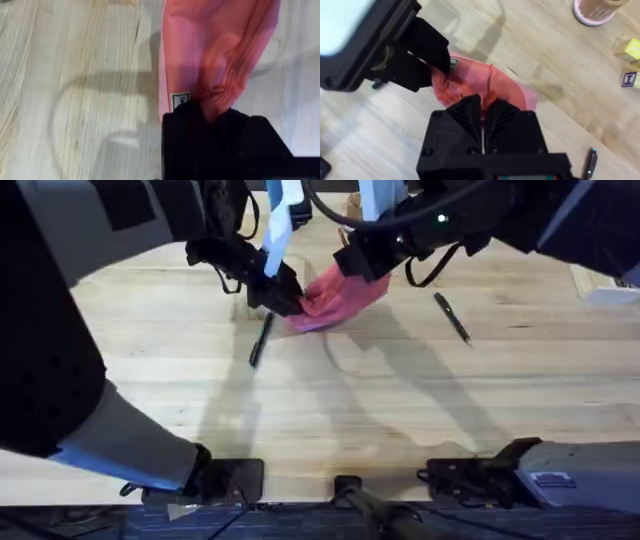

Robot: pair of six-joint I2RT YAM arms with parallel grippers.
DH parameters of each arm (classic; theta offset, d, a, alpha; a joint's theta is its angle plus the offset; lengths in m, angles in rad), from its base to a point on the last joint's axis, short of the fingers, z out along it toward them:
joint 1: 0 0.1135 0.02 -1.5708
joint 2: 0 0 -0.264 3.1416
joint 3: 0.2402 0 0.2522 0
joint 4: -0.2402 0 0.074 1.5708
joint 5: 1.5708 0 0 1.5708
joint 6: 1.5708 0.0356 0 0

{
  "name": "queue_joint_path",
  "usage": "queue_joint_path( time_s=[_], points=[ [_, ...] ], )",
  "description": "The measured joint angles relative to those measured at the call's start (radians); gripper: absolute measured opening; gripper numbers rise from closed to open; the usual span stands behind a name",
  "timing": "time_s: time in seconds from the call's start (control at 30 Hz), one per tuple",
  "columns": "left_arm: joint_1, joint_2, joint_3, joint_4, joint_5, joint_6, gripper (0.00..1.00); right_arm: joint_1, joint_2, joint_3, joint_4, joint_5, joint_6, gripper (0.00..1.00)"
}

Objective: Unzip the bag, pick up the pens from the table one at a time and place them inside, then zip the bag closed.

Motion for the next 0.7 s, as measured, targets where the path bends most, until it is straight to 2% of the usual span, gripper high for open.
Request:
queue_joint_path(
  time_s=[0.3,0.7],
  points=[
    [0.005,0.000,0.000,-0.004,-0.013,0.000,0.042,0.006,0.025,0.015,0.036,-0.080,0.040,0.032],
    [0.014,0.000,0.000,-0.019,-0.027,0.000,0.042,0.063,0.059,0.036,0.079,-0.091,0.058,0.032]
  ],
)
